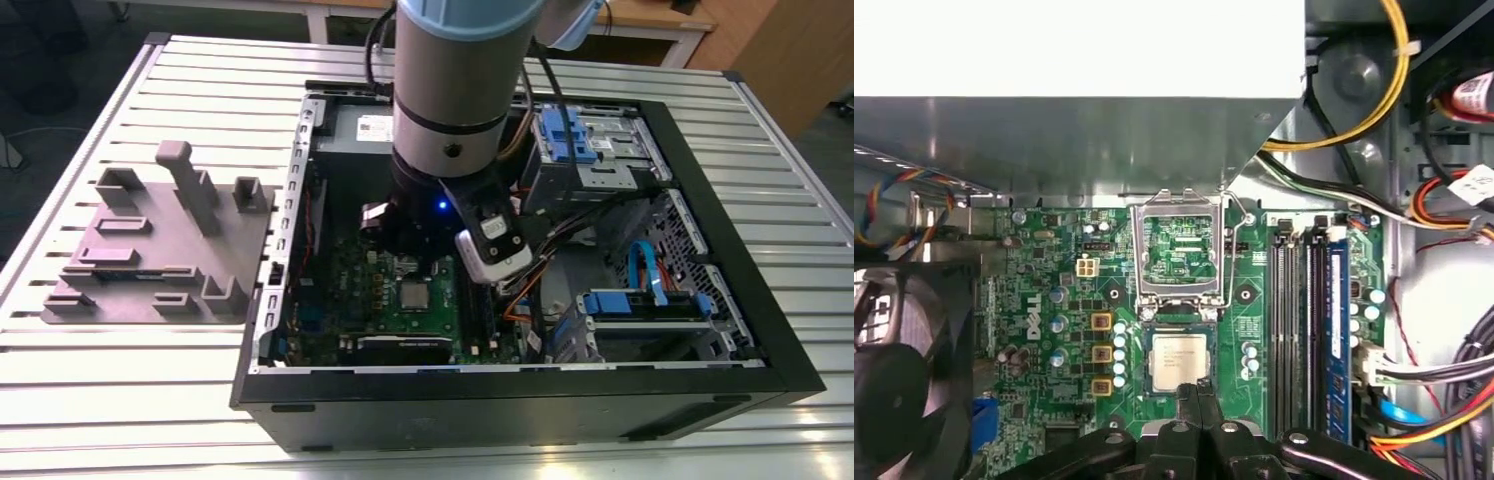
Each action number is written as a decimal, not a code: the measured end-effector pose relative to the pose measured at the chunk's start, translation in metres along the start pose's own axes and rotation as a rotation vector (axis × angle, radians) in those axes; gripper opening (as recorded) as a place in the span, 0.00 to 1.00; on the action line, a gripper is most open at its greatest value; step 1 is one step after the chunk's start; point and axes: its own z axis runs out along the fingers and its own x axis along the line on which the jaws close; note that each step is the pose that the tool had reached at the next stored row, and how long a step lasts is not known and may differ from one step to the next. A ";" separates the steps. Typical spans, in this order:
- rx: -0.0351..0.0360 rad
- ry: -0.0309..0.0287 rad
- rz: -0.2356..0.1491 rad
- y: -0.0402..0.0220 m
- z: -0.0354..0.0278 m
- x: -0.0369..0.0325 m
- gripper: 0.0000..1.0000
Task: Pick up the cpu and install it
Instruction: 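Close the cpu cover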
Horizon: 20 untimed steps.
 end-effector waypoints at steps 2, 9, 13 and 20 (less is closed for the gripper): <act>-0.0001 -0.0030 0.000 0.0002 -0.0039 0.0000 0.10; -0.0003 -0.0132 0.000 0.0004 -0.0103 0.0003 0.10; -0.0003 -0.0138 0.000 0.0004 -0.0103 0.0004 0.10; -0.0004 -0.0139 -0.009 0.0004 -0.0104 0.0005 0.10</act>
